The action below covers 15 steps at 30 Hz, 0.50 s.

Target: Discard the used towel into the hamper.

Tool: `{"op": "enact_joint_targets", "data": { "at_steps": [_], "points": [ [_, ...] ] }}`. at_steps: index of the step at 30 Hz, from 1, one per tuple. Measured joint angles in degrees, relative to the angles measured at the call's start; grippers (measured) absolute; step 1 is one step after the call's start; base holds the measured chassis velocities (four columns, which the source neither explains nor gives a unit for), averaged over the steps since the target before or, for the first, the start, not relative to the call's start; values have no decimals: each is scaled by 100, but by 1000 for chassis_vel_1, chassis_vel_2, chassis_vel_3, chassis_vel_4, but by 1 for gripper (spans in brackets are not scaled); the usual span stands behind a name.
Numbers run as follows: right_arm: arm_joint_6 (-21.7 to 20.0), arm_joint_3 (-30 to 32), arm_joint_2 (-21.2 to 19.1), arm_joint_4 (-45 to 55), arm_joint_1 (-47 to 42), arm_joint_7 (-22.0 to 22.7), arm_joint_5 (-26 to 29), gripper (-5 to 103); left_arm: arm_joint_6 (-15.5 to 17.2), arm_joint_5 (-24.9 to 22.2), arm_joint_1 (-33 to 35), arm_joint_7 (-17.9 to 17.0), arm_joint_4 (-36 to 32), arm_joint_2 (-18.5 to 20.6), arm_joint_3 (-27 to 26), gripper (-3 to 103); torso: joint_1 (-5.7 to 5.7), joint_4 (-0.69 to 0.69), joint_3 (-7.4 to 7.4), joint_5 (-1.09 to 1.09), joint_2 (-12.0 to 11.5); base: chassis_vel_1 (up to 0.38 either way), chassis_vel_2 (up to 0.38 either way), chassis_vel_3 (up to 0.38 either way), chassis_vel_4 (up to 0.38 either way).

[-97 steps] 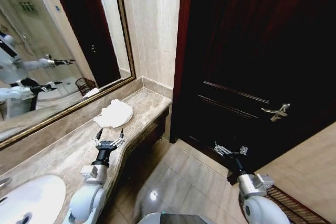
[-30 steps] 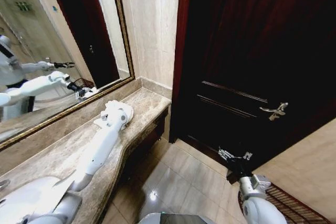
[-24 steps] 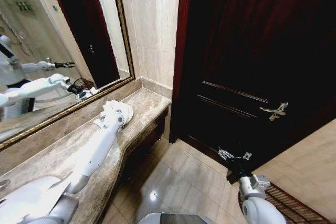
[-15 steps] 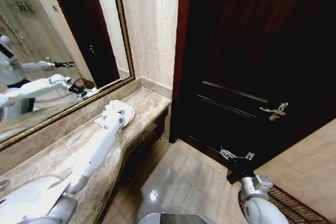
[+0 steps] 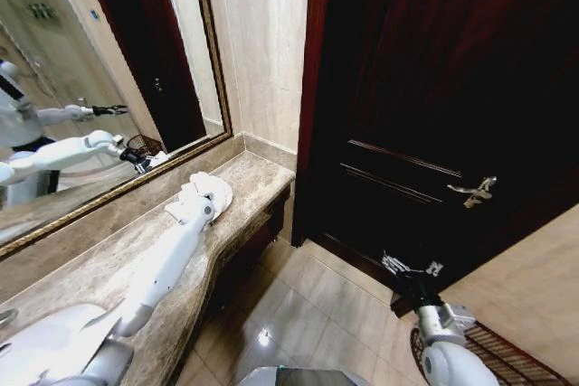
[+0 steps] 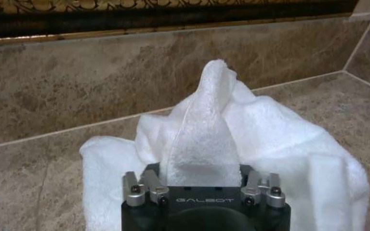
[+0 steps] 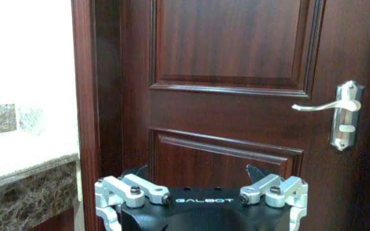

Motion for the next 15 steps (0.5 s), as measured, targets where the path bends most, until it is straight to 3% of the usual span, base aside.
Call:
{"op": "enact_joint_targets", "data": {
  "at_steps": [2,4,10,15],
  "points": [
    [0,0,6,6,0,2,-1,100,-11,3,6,19,3,3,-17,58,0,0,0,0,0,0,0,0,0],
    [0,0,8,7,0,2,-2,100,-13,4,8,22,4,3,-20,58,0,0,0,0,0,0,0,0,0],
    [2,-28,37,17,9,3,-39,100,-43,26,41,92,-10,30,-41,32,0,0,0,0,0,0,0,0,0],
    [7,-28,48,29,3,3,-44,100,-95,35,41,112,-5,40,-41,18,0,0,1,-1,0,0,0,0,0]
  ]
}}
